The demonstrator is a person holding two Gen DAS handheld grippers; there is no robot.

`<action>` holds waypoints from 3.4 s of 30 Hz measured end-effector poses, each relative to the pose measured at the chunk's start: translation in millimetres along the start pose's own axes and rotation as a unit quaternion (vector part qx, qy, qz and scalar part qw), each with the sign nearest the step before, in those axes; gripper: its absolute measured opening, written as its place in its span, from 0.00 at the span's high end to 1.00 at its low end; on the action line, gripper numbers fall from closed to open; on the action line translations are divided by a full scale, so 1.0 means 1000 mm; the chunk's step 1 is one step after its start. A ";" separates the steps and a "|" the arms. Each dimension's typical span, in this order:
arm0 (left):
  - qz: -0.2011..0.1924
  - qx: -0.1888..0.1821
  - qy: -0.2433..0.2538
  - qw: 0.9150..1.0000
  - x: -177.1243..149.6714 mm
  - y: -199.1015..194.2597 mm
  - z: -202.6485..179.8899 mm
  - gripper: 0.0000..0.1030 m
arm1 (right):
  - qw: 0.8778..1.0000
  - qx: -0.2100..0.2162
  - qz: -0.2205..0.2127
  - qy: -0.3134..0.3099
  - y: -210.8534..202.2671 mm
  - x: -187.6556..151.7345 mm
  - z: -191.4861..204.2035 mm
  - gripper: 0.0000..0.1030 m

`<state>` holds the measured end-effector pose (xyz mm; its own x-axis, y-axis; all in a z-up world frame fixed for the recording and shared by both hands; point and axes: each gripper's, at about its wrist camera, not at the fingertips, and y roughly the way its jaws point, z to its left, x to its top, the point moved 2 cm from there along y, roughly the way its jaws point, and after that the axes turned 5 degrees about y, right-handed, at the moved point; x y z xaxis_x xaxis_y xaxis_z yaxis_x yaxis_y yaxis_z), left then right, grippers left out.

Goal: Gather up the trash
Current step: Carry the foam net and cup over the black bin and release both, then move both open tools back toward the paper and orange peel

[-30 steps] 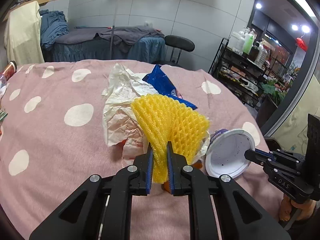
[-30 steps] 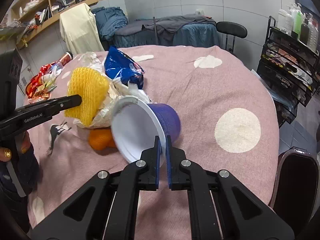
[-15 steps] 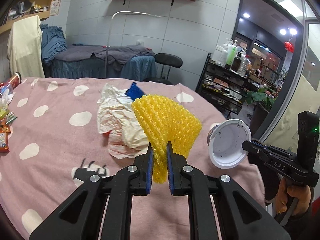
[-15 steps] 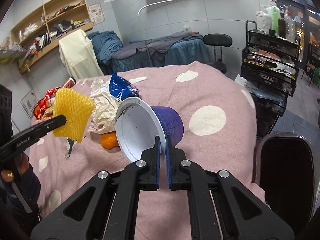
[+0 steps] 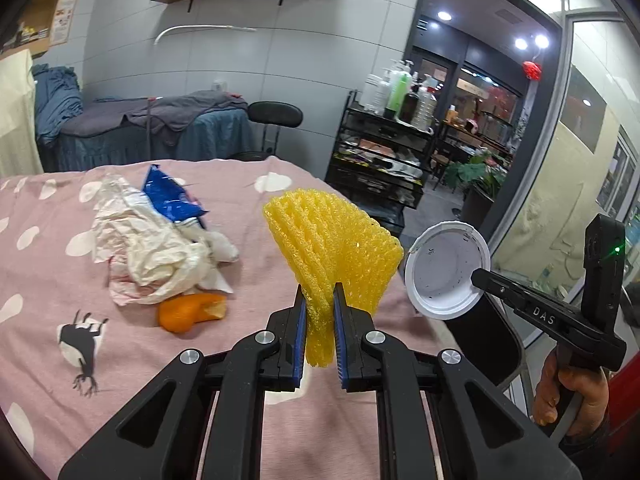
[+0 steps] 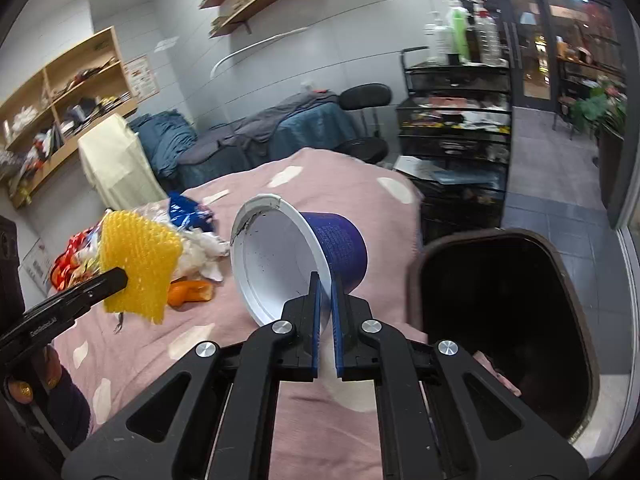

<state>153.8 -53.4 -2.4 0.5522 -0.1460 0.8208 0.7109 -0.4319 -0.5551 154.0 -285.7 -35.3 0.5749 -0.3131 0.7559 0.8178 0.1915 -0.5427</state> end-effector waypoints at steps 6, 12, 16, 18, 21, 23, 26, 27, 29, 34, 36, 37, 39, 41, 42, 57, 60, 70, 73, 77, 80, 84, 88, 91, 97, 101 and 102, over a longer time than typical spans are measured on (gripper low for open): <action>0.009 -0.022 0.018 1.000 0.002 0.014 -0.029 0.88 | 0.998 -0.037 -0.016 0.037 -0.017 -0.003 -0.043 0.94; 0.020 -0.038 0.036 0.998 0.000 0.028 -0.056 0.88 | 0.995 -0.076 -0.017 0.070 -0.023 -0.007 -0.082 0.94; 0.028 -0.046 0.047 0.997 0.000 0.036 -0.072 0.88 | 0.991 -0.099 -0.009 0.088 -0.021 -0.013 -0.105 0.94; 0.033 -0.048 0.053 0.997 0.000 0.041 -0.078 0.88 | 0.988 -0.118 0.000 0.097 -0.015 -0.018 -0.117 0.94; 0.040 -0.052 0.062 0.996 0.000 0.048 -0.087 0.88 | 0.984 -0.136 0.019 0.113 -0.003 -0.027 -0.136 0.94; 0.044 -0.054 0.069 0.995 -0.002 0.054 -0.094 0.88 | 0.982 -0.147 0.029 0.118 0.004 -0.032 -0.144 0.94; 0.050 -0.058 0.075 0.994 -0.004 0.061 -0.102 0.88 | 0.978 -0.161 0.043 0.123 0.014 -0.041 -0.154 0.94; 0.052 -0.059 0.077 0.994 -0.005 0.063 -0.104 0.88 | 0.977 -0.165 0.047 0.123 0.018 -0.044 -0.157 0.94; 0.057 -0.062 0.082 0.993 -0.006 0.067 -0.109 0.88 | 0.976 -0.173 0.052 0.124 0.023 -0.049 -0.161 0.94; 0.071 -0.068 0.091 0.991 -0.009 0.077 -0.119 0.88 | 0.975 -0.175 0.062 0.123 0.029 -0.058 -0.162 0.90; 0.078 -0.072 0.093 0.990 -0.011 0.081 -0.122 0.88 | 0.975 -0.173 0.059 0.126 0.026 -0.060 -0.163 0.70; 0.082 -0.075 0.095 0.989 -0.011 0.083 -0.124 0.88 | 0.975 -0.173 0.055 0.127 0.024 -0.060 -0.162 0.60; 0.087 -0.078 0.098 0.988 -0.012 0.087 -0.128 0.88 | 0.976 -0.176 0.040 0.125 0.018 -0.060 -0.160 0.42; 0.093 -0.082 0.101 0.987 -0.011 0.091 -0.133 0.88 | 0.976 -0.178 0.031 0.123 0.012 -0.058 -0.159 0.42; 0.095 -0.085 0.102 0.987 -0.011 0.092 -0.137 0.88 | 0.975 -0.180 0.022 0.126 0.007 -0.056 -0.159 0.38; 0.148 -0.113 0.161 0.969 -0.011 0.137 -0.204 0.88 | 0.945 -0.248 -0.107 0.182 -0.071 -0.025 -0.192 0.20; 0.158 -0.104 0.178 0.966 -0.013 0.149 -0.215 0.88 | 0.944 -0.250 -0.108 0.188 -0.076 -0.022 -0.199 0.20; 0.186 -0.080 0.206 0.957 -0.029 0.167 -0.221 0.41 | 0.941 -0.255 -0.116 0.189 -0.087 -0.022 -0.207 0.16; 0.176 -0.079 0.222 0.956 -0.031 0.163 -0.226 0.30 | 0.942 -0.253 -0.119 0.185 -0.085 -0.022 -0.205 0.12; 0.155 -0.072 0.243 0.955 -0.032 0.159 -0.232 0.22 | 0.943 -0.255 -0.121 0.178 -0.085 -0.021 -0.203 0.11; 0.146 -0.070 0.251 0.954 -0.031 0.157 -0.235 0.19 | 0.942 -0.256 -0.127 0.175 -0.087 -0.020 -0.202 0.09; 0.130 -0.062 0.258 0.955 -0.027 0.150 -0.235 0.18 | 0.944 -0.250 -0.135 0.169 -0.088 -0.019 -0.200 0.07; 0.101 -0.058 0.262 0.958 -0.021 0.130 -0.233 0.16 | 0.949 -0.234 -0.138 0.157 -0.085 -0.019 -0.194 0.07; 0.070 -0.046 0.266 0.960 -0.019 0.109 -0.227 0.15 | 0.953 -0.227 -0.143 0.139 -0.082 -0.018 -0.183 0.07; 0.029 -0.029 0.253 0.967 -0.015 0.076 -0.206 0.10 | 0.961 -0.201 -0.155 0.107 -0.078 -0.013 -0.162 0.07; 0.019 -0.018 0.228 0.973 -0.013 0.061 -0.183 0.09 | 0.968 -0.179 -0.153 0.082 -0.072 -0.011 -0.143 0.07; 0.018 -0.015 0.221 0.975 -0.012 0.058 -0.178 0.09 | 0.971 -0.170 -0.151 0.075 -0.069 -0.011 -0.135 0.07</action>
<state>110.9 -234.8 -20.7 0.3296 -0.5277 0.7829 0.6775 -0.4453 -0.5854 88.5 -421.2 -55.6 0.2790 -0.4434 0.8518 0.8788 -0.2398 -0.4127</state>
